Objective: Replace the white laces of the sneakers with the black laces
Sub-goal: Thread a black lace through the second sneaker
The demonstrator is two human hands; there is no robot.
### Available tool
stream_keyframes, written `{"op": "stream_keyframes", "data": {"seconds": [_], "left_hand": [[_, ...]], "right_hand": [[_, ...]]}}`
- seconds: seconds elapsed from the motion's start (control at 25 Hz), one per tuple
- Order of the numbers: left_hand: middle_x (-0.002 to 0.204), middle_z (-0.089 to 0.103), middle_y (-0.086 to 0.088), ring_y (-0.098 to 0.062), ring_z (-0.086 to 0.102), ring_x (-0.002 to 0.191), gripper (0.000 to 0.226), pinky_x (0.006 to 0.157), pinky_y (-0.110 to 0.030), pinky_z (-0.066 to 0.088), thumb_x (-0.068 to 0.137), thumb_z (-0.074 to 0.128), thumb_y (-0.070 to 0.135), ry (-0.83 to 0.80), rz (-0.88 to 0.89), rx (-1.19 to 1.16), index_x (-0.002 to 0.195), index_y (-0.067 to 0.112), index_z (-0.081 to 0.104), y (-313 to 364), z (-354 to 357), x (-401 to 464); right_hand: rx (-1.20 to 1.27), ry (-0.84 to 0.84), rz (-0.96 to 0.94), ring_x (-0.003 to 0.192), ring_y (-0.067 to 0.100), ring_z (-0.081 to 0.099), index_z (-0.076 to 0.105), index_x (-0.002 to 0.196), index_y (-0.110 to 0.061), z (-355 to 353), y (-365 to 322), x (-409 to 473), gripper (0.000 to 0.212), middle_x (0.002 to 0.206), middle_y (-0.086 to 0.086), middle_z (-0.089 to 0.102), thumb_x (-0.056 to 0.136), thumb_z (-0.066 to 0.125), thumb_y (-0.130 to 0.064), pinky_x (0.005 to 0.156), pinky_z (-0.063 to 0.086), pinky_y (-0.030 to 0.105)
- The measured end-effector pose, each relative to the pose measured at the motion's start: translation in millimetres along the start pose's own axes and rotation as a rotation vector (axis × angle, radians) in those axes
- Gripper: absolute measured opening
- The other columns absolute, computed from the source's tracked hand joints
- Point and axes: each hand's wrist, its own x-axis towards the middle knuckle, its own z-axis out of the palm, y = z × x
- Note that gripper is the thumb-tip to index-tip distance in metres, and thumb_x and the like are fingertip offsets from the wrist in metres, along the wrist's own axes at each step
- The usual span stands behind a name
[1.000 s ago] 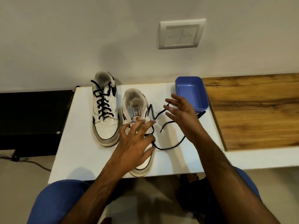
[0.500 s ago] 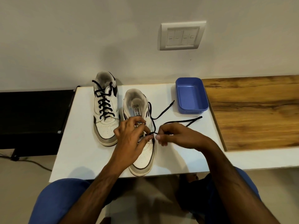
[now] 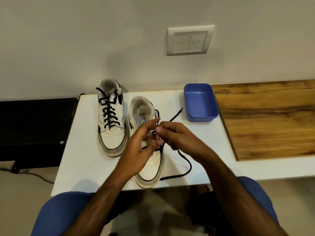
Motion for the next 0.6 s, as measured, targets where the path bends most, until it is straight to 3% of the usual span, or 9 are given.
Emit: {"op": "stream_keyframes", "data": {"seconds": [0.12, 0.28, 0.36, 0.44, 0.6], "left_hand": [[0.112, 0.071, 0.004, -0.019, 0.069, 0.099, 0.05, 0.088, -0.041, 0.059, 0.082, 0.081, 0.013, 0.061, -0.025, -0.016, 0.125, 0.032, 0.065, -5.3, -6.0, 1.8], [0.084, 0.071, 0.007, -0.013, 0.066, 0.079, 0.026, 0.076, -0.029, 0.057, 0.076, 0.084, 0.013, 0.142, -0.001, 0.063, 0.094, 0.026, 0.072, -6.6, -12.5, 4.3], [0.078, 0.068, 0.008, -0.01, 0.061, 0.072, 0.01, 0.07, -0.022, 0.05, 0.079, 0.082, 0.015, 0.18, 0.048, 0.144, 0.083, 0.017, 0.073, -9.6, -22.4, 7.0], [0.074, 0.065, 0.007, -0.009, 0.058, 0.07, 0.012, 0.066, -0.02, 0.045, 0.082, 0.081, 0.015, 0.169, 0.045, 0.257, 0.077, 0.014, 0.07, -15.0, -38.4, 6.6], [0.072, 0.059, 0.006, -0.016, 0.055, 0.068, 0.021, 0.062, -0.037, 0.047, 0.084, 0.078, 0.027, -0.086, 0.04, 0.476, 0.072, 0.022, 0.061, -22.2, -50.7, 0.4]], "right_hand": [[-0.001, -0.018, 0.012, 0.051, -0.001, 0.044, 0.056, 0.084, -0.009, 9.8, 1.1, 2.8, 0.025, 0.059, -0.014, 0.052, 0.106, 0.05, -0.02, 0.05, 0.034, 0.012], [0.049, -0.013, 0.026, 0.053, 0.005, 0.034, 0.055, 0.083, -0.009, 1.4, 4.5, 3.8, 0.028, 0.061, -0.008, 0.045, 0.103, 0.053, -0.028, 0.05, 0.026, 0.02], [0.265, 0.054, 0.016, 0.055, 0.012, 0.026, 0.051, 0.08, -0.009, -7.2, 5.3, 4.1, 0.03, 0.063, 0.0, 0.036, 0.1, 0.054, -0.031, 0.051, 0.022, 0.025], [0.594, 0.194, -0.029, 0.058, 0.014, 0.027, 0.048, 0.075, -0.013, -19.1, 6.3, 4.1, 0.031, 0.065, 0.001, 0.035, 0.1, 0.052, -0.03, 0.051, 0.025, 0.025], [1.102, 0.379, -0.122, 0.073, 0.011, 0.051, 0.057, 0.072, -0.016, -33.7, 12.6, 5.3, 0.03, 0.084, 0.001, 0.058, 0.098, 0.055, -0.029, 0.064, 0.042, 0.023]]}}
